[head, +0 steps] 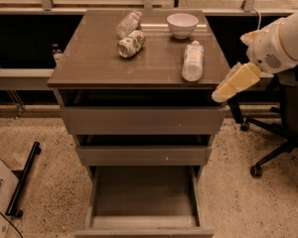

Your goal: Place blue plastic bottle into bottom drawer

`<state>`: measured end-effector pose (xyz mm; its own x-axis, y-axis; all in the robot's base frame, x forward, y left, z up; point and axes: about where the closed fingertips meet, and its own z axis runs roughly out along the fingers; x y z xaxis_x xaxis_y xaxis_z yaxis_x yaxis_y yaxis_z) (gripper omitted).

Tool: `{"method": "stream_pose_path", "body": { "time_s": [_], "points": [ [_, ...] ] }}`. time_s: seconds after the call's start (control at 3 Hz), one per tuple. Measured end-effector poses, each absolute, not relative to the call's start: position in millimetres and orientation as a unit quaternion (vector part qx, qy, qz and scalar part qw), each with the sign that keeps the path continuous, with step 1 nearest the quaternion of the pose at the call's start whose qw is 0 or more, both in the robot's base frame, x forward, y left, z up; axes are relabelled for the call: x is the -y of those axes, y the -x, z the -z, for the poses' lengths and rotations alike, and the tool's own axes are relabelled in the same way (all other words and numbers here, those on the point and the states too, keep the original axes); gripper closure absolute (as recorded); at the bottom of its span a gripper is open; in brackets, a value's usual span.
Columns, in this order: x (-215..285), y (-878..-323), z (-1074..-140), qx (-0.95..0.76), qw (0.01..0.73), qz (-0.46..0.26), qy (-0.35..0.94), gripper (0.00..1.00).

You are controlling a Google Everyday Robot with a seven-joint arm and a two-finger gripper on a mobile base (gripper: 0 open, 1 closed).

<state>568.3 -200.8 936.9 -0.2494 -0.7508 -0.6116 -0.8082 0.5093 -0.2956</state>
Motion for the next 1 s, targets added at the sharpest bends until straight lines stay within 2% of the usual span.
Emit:
{"method": "stream_pose_path", "body": {
  "time_s": [1.0],
  "points": [
    [202.5, -664.0, -867.3, -0.823, 0.428, -0.053, 0.37, 0.0]
  ]
}}
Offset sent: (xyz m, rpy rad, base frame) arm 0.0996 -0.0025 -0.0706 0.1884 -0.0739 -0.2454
